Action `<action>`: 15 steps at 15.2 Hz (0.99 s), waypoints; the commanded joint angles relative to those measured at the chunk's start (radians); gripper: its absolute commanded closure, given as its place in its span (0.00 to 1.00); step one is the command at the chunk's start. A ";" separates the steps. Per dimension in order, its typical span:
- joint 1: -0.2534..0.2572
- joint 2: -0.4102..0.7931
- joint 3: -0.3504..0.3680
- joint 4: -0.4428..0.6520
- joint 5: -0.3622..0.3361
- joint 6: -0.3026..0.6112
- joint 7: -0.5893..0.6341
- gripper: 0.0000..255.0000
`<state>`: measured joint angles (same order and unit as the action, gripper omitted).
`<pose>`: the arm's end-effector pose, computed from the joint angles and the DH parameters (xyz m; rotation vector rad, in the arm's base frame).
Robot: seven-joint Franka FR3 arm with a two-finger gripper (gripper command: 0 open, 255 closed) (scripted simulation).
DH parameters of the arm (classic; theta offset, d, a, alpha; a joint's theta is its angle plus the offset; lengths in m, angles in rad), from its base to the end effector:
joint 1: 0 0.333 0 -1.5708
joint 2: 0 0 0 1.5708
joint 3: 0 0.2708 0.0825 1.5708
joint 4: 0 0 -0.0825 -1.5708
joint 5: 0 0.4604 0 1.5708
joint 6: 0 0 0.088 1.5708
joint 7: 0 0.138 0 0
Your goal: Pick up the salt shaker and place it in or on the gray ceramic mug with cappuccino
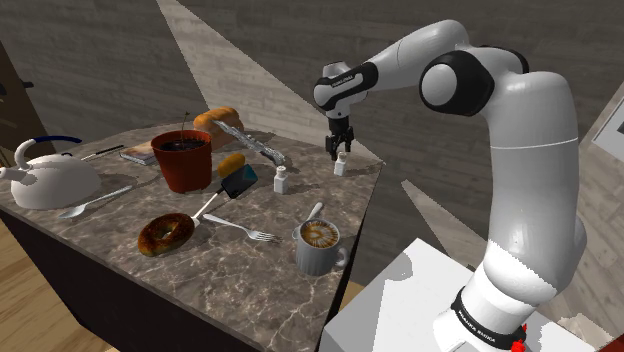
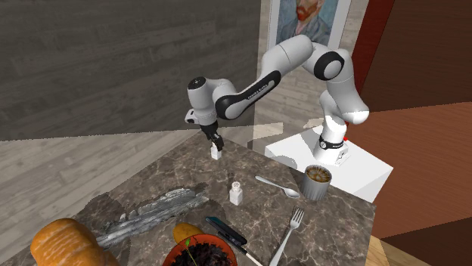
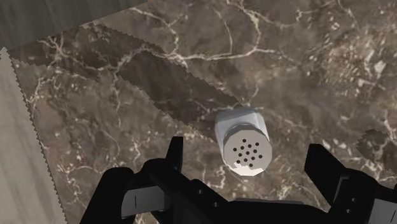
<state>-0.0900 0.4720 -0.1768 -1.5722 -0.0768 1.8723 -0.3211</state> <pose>0.6826 -0.1876 0.2548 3.0244 0.1446 -0.3076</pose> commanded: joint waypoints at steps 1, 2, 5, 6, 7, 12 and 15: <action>0.000 0.000 0.000 -0.001 0.000 0.001 0.000 0.00; 0.000 0.000 0.000 -0.001 0.000 0.001 0.000 0.00; 0.000 0.000 0.000 -0.001 0.000 0.001 0.000 1.00; 0.000 0.000 0.000 -0.001 0.000 0.001 0.000 1.00; 0.000 0.000 0.000 -0.001 0.000 0.001 0.000 1.00; 0.000 0.000 0.000 -0.001 0.000 0.001 0.000 1.00; 0.000 -0.004 0.000 0.006 0.000 -0.010 -0.001 1.00</action>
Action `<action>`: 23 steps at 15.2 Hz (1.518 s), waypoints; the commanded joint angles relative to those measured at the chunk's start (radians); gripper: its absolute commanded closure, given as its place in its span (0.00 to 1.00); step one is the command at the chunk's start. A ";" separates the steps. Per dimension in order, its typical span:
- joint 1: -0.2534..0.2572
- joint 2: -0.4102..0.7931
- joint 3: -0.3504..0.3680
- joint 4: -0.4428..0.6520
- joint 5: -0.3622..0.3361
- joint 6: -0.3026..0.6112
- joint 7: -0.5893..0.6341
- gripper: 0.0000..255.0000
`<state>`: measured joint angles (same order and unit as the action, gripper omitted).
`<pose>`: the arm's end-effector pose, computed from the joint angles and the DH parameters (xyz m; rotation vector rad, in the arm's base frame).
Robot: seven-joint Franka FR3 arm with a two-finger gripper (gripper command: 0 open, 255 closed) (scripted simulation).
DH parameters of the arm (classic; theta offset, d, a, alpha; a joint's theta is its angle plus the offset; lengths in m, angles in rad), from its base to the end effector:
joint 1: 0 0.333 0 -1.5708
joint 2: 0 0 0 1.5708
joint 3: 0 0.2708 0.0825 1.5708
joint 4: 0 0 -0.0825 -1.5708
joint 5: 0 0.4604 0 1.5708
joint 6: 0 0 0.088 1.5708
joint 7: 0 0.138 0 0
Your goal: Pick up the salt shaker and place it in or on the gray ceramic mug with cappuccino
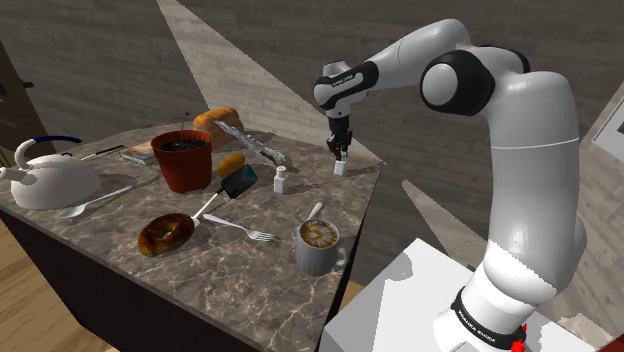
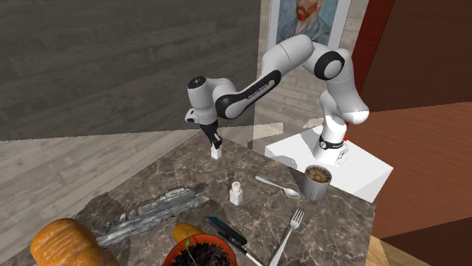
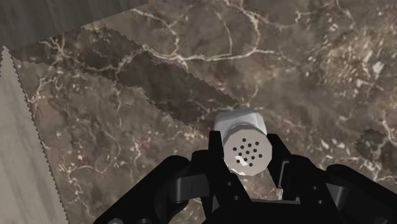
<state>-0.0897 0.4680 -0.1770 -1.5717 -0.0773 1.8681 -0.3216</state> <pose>0.6824 -0.1875 0.2576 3.0244 0.1450 -0.3073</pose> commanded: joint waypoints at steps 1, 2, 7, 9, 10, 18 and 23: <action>0.000 -0.005 0.000 0.013 0.000 -0.017 -0.002 1.00; 0.000 -0.009 -0.001 0.020 -0.001 -0.028 -0.003 1.00; 0.001 -0.027 -0.002 0.061 -0.002 -0.087 -0.008 1.00; 0.001 -0.032 -0.003 0.079 -0.003 -0.111 -0.011 1.00; 0.001 -0.035 -0.003 0.089 -0.003 -0.123 -0.012 1.00; 0.001 -0.047 -0.005 0.178 -0.004 -0.223 -0.023 1.00; -0.001 -0.046 -0.006 0.246 -0.003 -0.290 -0.031 1.00</action>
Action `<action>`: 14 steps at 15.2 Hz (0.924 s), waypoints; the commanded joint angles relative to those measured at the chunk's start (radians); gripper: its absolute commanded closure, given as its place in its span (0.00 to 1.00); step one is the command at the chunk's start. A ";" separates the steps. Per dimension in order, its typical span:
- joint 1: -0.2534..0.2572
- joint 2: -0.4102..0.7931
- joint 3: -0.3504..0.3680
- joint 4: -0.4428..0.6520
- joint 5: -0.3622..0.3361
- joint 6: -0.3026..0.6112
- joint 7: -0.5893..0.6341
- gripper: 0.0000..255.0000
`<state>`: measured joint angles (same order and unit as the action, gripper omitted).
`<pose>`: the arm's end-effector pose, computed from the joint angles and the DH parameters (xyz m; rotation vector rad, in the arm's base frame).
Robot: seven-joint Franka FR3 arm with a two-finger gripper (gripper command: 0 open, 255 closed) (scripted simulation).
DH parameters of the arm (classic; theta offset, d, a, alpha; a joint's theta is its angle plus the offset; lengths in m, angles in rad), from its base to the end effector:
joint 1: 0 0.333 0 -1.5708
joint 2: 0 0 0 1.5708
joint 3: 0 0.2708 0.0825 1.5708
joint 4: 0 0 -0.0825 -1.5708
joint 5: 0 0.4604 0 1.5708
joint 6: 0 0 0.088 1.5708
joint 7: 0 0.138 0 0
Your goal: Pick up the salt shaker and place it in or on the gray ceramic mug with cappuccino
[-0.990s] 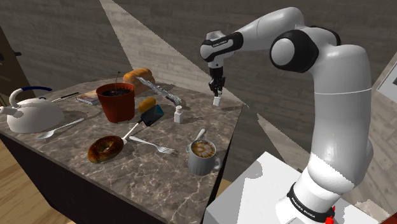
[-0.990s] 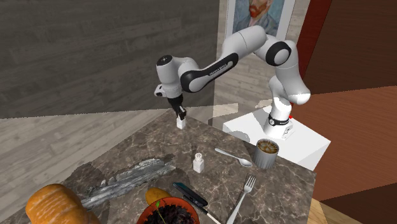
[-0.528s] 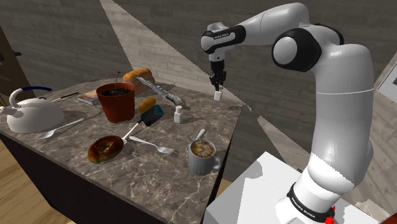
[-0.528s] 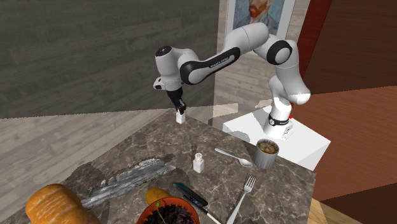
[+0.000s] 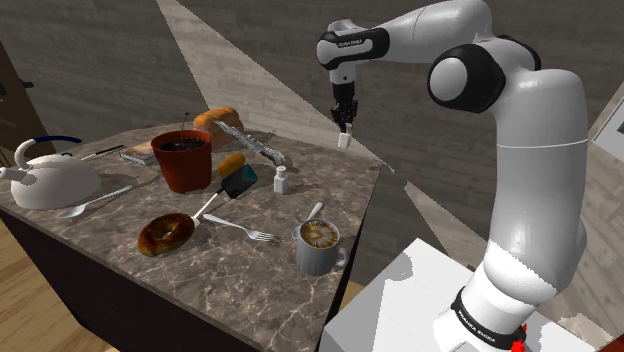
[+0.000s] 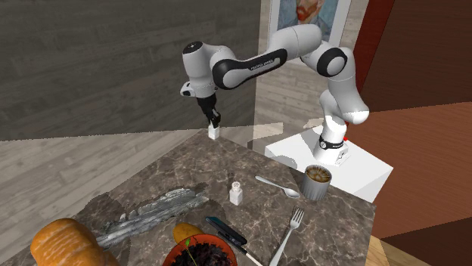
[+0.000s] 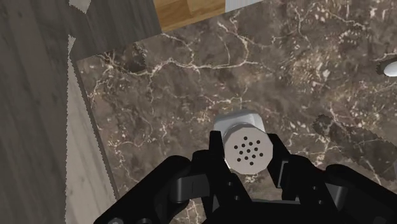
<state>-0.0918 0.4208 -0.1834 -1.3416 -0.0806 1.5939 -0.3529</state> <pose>0.6913 -0.1901 0.3946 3.0243 0.1449 -0.3064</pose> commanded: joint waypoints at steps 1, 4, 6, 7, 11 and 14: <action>0.001 0.002 0.000 0.031 0.000 -0.030 -0.001 1.00; -0.001 0.007 0.000 0.079 0.001 -0.073 -0.006 1.00; -0.002 0.012 -0.001 0.114 0.002 -0.102 -0.010 1.00; -0.003 0.015 -0.001 0.132 0.002 -0.117 -0.012 1.00; 0.027 -0.063 0.006 0.042 -0.008 -0.109 0.021 1.00; 0.069 -0.173 0.021 -0.104 -0.021 -0.079 0.077 1.00</action>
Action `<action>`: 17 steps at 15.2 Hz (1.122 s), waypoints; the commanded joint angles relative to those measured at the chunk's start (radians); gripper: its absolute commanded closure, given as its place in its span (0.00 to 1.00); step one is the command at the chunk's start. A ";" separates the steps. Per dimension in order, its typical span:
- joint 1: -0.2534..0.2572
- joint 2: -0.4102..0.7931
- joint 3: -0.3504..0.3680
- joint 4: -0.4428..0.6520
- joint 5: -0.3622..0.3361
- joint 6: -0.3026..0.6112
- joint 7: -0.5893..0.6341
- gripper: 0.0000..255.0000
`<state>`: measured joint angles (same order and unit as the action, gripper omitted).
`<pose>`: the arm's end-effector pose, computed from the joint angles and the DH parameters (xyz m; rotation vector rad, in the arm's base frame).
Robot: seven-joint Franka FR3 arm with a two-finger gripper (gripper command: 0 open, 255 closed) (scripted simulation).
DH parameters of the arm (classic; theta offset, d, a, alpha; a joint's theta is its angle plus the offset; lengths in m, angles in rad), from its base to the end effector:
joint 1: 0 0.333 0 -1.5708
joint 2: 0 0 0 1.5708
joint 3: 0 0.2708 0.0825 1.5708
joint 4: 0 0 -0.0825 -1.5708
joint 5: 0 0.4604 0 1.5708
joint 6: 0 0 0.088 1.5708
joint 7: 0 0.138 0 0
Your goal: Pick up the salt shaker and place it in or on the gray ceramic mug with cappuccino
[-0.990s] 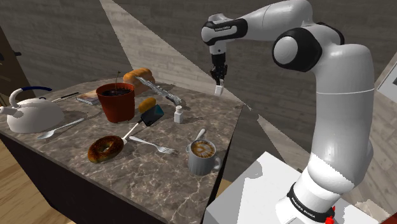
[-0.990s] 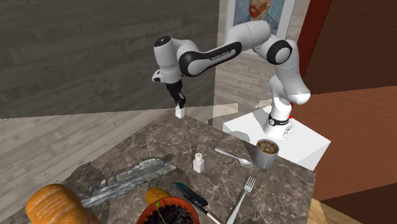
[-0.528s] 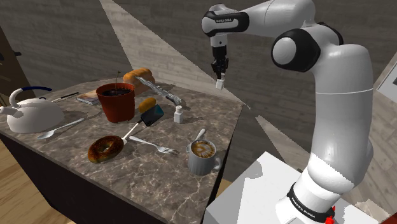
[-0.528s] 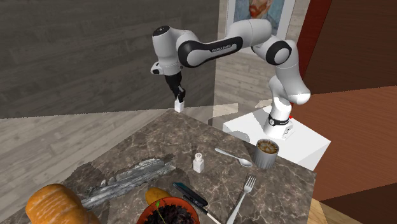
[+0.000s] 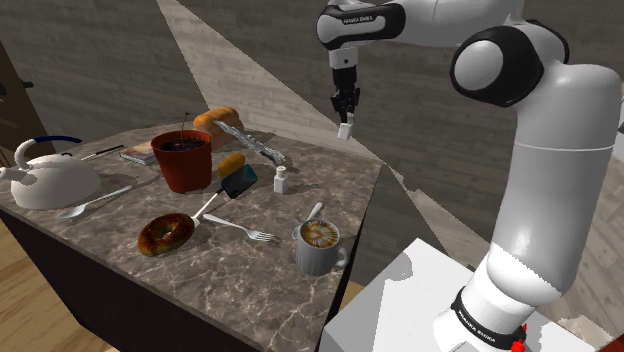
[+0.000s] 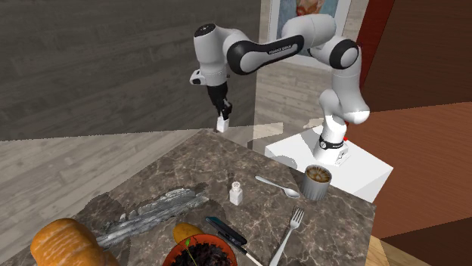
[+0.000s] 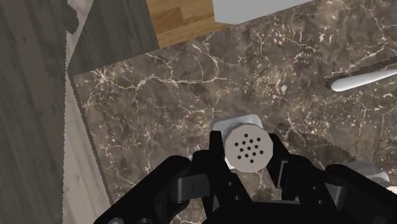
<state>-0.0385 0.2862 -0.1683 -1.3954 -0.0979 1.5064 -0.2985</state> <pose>0.6692 -0.1442 0.4532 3.0243 0.1460 -0.3069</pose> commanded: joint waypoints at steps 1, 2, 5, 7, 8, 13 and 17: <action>0.029 -0.072 0.013 -0.093 -0.007 0.016 0.042 1.00; 0.041 -0.105 0.020 -0.133 -0.010 0.022 0.061 1.00; 0.075 -0.194 0.043 -0.240 -0.015 0.033 0.121 1.00; 0.097 -0.249 0.061 -0.302 -0.015 0.036 0.161 1.00; 0.107 -0.275 0.070 -0.330 -0.014 0.036 0.181 1.00; 0.156 -0.392 0.124 -0.452 0.001 0.030 0.283 1.00; 0.194 -0.471 0.172 -0.525 0.024 0.017 0.366 1.00</action>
<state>0.1457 -0.1675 -0.0092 -1.9053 -0.0808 1.5274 0.0450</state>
